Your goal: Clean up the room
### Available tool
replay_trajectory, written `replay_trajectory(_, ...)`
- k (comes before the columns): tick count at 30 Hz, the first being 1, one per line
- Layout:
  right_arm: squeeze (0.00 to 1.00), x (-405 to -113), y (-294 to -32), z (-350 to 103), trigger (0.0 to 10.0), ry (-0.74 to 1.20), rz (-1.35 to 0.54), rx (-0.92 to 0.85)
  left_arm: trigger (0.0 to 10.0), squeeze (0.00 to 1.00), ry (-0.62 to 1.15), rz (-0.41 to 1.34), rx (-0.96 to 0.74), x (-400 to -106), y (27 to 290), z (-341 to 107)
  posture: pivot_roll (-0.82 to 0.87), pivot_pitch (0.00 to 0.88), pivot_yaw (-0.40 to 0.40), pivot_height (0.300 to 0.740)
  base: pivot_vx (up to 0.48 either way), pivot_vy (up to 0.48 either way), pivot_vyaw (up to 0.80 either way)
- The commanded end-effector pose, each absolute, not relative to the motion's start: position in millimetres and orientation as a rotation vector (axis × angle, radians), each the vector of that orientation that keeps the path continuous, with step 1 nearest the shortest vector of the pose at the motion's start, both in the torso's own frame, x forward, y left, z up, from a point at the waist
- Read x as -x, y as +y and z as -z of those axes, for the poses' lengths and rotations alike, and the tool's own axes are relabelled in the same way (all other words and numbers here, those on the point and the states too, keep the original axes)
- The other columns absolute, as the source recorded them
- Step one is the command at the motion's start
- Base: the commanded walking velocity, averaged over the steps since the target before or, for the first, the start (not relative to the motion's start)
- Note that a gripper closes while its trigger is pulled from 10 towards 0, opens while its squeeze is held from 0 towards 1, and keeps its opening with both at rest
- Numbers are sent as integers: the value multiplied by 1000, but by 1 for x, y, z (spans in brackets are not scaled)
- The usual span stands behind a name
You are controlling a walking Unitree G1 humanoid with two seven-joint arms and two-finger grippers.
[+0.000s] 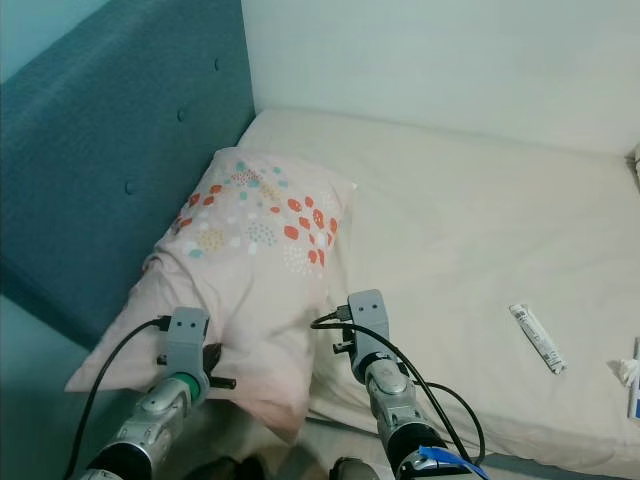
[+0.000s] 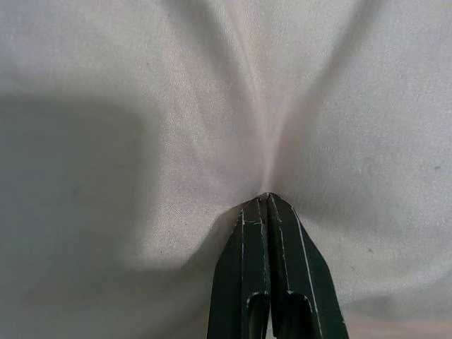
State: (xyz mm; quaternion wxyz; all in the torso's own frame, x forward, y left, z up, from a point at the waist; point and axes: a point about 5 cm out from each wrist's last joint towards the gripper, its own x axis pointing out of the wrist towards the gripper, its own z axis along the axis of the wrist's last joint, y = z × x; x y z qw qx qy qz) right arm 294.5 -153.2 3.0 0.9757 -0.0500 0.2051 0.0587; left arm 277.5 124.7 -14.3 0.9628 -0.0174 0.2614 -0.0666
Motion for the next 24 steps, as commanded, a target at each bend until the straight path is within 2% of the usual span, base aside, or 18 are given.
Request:
replay_trajectory(1,0,-293,-153,-1,10000,425,-118,91,10000,0,559,120,37,-273,128,19,73,87,72,740,0,0,0)
replay_trajectory(24,0,-293,-152,0,10000,434,-122,88,10000,0,567,126,40,-273,128,20,72,89,72,740,0,0,0)
